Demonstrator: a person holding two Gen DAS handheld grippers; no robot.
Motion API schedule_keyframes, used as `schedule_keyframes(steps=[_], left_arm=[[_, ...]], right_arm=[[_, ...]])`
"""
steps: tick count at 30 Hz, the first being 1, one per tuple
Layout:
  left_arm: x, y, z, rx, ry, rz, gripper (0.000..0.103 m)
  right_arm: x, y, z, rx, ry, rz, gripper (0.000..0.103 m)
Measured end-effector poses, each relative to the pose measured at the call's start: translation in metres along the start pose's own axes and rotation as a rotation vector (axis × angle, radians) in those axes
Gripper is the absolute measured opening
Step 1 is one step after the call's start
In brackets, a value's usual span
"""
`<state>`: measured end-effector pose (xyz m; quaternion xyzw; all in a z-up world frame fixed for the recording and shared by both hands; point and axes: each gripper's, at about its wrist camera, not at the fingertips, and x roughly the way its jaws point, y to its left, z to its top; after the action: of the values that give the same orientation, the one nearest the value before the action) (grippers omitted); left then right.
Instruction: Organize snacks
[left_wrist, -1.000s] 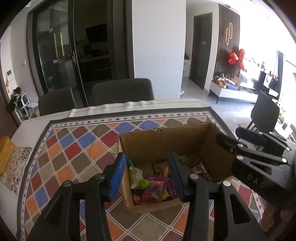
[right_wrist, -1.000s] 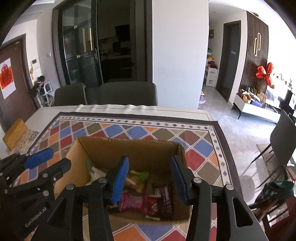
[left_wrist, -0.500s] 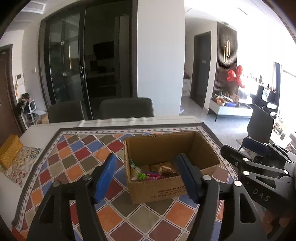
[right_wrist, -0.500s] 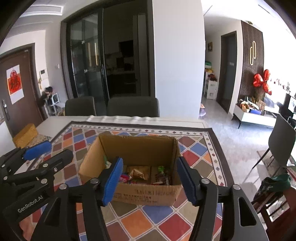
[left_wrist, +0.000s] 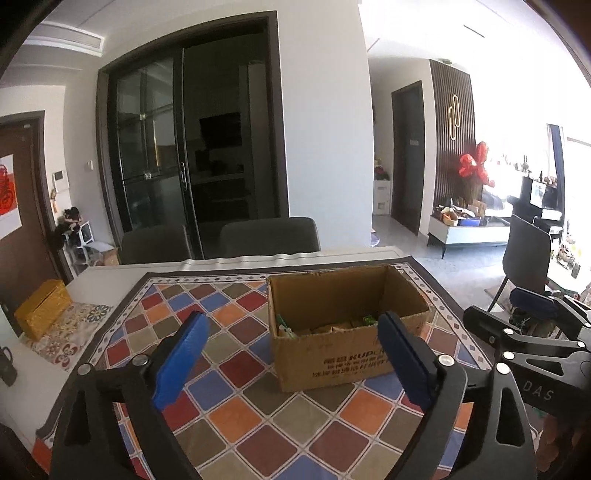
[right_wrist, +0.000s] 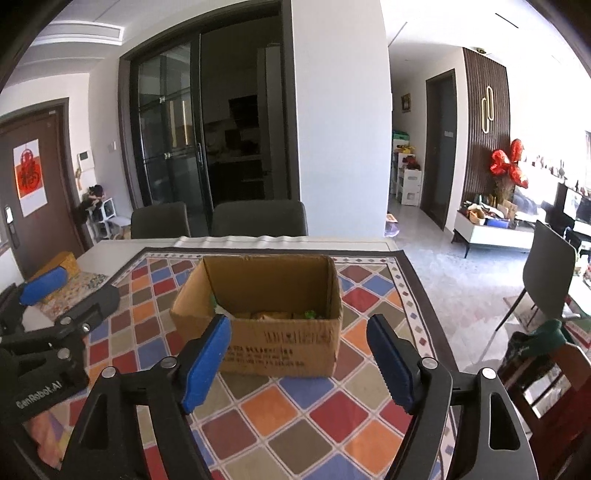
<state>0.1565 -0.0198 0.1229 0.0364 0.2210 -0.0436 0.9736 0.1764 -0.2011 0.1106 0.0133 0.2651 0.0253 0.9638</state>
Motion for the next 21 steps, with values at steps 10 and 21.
schedule_keyframes(steps=[10, 21], left_arm=[[-0.024, -0.004, -0.019, -0.007, 0.002, 0.005, 0.101], [-0.047, 0.003, -0.029, -0.043, 0.002, -0.003, 0.103]], right_arm=[[-0.029, -0.006, -0.024, 0.011, -0.02, -0.021, 0.083], [-0.053, 0.0, -0.037, -0.018, -0.038, -0.015, 0.086]])
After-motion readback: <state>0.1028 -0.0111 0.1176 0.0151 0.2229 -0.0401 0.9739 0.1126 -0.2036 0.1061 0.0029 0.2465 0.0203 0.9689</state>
